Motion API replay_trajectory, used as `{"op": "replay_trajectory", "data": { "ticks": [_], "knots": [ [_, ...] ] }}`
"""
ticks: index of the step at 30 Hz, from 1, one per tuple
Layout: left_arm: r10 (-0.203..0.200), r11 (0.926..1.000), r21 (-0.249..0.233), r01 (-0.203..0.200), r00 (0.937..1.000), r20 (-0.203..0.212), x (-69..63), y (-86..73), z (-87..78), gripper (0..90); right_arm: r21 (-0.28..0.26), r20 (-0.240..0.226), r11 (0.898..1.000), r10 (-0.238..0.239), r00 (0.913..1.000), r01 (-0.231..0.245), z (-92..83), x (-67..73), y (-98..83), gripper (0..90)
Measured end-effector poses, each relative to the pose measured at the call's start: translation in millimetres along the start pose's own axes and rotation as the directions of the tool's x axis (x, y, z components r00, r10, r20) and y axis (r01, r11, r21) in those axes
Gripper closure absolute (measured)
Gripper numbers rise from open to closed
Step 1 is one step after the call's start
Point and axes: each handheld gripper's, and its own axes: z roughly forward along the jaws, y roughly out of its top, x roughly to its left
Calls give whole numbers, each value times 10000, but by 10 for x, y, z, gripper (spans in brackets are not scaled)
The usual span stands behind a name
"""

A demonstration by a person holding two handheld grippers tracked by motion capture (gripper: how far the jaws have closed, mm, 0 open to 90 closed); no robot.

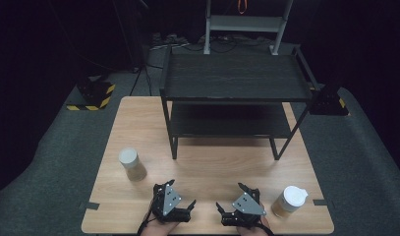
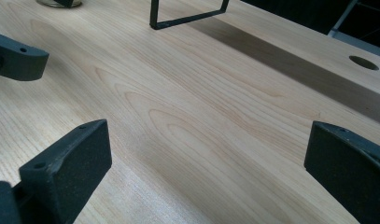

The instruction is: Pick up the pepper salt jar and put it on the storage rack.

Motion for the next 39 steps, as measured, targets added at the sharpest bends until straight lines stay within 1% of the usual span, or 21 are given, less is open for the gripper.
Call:
{"op": "replay_trajectory", "data": {
  "ticks": [5,11,13,14,16,17,20,22,24,27,29,30,31,34,35,36,39],
  "knots": [
    [28,9999,96,-29,10000,70,13,17,7,7,-6,13,10000,39,10000,-39,0,-2,-1,0],
    [105,9999,-68,-105,9999,26,-2,-11,-7,3,46,-35,10000,36,10000,-36,5,-7,8,0],
    [-2,9998,-193,3,10000,53,11,-34,-21,3,6,-40,10000,-16,10000,16,1,-5,2,0],
    [-128,9996,-237,131,9998,123,26,-44,-29,3,-17,-30,10000,-38,10000,38,-2,-1,-2,0],
    [-202,9995,-250,205,9997,159,35,-46,-38,3,-34,-17,10000,-64,10000,64,-3,5,-5,0],
    [-353,9986,-384,360,9992,206,54,-59,-65,3,-5,-1,9999,-144,9999,144,-1,13,1,0],
    [-408,9979,-489,418,9989,218,70,-57,-89,3,3,-17,9998,-198,9998,198,-1,16,2,0],
    [-518,9964,-665,533,9984,242,96,-57,-135,3,15,-6,9998,-213,9998,213,0,20,4,0],
    [-525,9952,-815,540,9984,202,113,-52,-180,3,25,-10,9998,-216,9998,216,1,20,6,0],
    [-551,9942,-912,566,9983,186,132,-48,-211,3,11,-18,9998,-193,9998,193,0,17,4,0],
    [-759,9903,-1156,777,9969,192,164,-52,-269,3,10,-39,9999,-129,9999,129,1,5,3,0],
    [-759,9903,-1156,777,9969,192,164,-52,-269,3,10,-39,9999,-129,9999,129,1,5,3,0],
    [-862,9877,-1299,874,9962,145,176,-46,-304,3,21,-30,10000,-53,10000,53,1,1,5,0],
    [-931,9837,-1536,933,9956,85,211,-31,-370,3,-4,-48,10000,-26,10000,26,0,-6,0,0],
    [-931,9837,-1536,933,9956,85,211,-31,-370,3,-4,-48,10000,-26,10000,26,0,-6,0,0],
    [-975,9816,-1650,965,9952,24,224,-26,-402,3,-4,-68,10000,-34,10000,34,0,-8,1,0],
    [-1008,9791,-1783,974,9949,-102,241,-24,-448,3,-16,-66,10000,-33,10000,33,-1,-8,-2,0]
  ]
}}
